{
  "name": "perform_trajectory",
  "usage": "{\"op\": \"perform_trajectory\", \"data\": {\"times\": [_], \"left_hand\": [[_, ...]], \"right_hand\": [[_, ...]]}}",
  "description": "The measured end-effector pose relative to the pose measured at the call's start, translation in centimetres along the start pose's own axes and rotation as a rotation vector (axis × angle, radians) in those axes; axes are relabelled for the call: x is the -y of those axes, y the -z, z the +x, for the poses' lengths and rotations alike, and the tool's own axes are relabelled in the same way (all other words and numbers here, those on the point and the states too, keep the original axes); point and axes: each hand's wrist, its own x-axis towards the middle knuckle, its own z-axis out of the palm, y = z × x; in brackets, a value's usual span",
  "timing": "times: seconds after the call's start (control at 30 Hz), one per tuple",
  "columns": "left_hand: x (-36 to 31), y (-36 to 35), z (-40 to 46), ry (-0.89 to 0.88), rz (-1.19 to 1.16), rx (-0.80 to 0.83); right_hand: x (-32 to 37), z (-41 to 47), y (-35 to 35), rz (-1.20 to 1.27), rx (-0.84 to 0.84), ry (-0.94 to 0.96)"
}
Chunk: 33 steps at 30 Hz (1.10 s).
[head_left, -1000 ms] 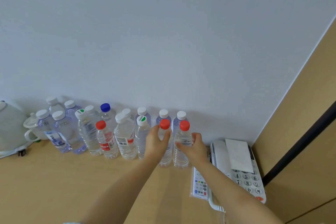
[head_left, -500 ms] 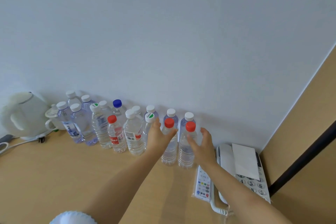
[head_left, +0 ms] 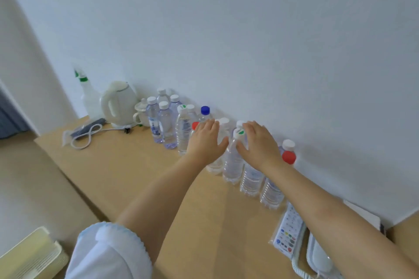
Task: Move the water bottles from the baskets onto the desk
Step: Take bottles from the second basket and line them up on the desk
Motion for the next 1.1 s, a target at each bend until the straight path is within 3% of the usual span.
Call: {"op": "perform_trajectory", "data": {"times": [0.27, 0.47, 0.8, 1.1], "left_hand": [[9.0, 2.0, -8.2, 0.273, 0.153, 0.143], [15.7, 6.6, -15.7, 0.480, 0.144, 0.093], [30.1, 17.6, -35.6, 0.852, 0.140, -0.031], [38.3, 24.6, -53.9, 1.126, 0.190, -0.011]], "right_hand": [[9.8, 0.9, -4.5, 0.011, 0.239, 0.213], [19.5, -0.8, -7.0, -0.030, 0.369, 0.376], [44.2, -7.5, -10.6, 0.126, 0.455, 0.608], [62.6, -15.5, -15.6, 0.166, 0.622, 0.734]]}}
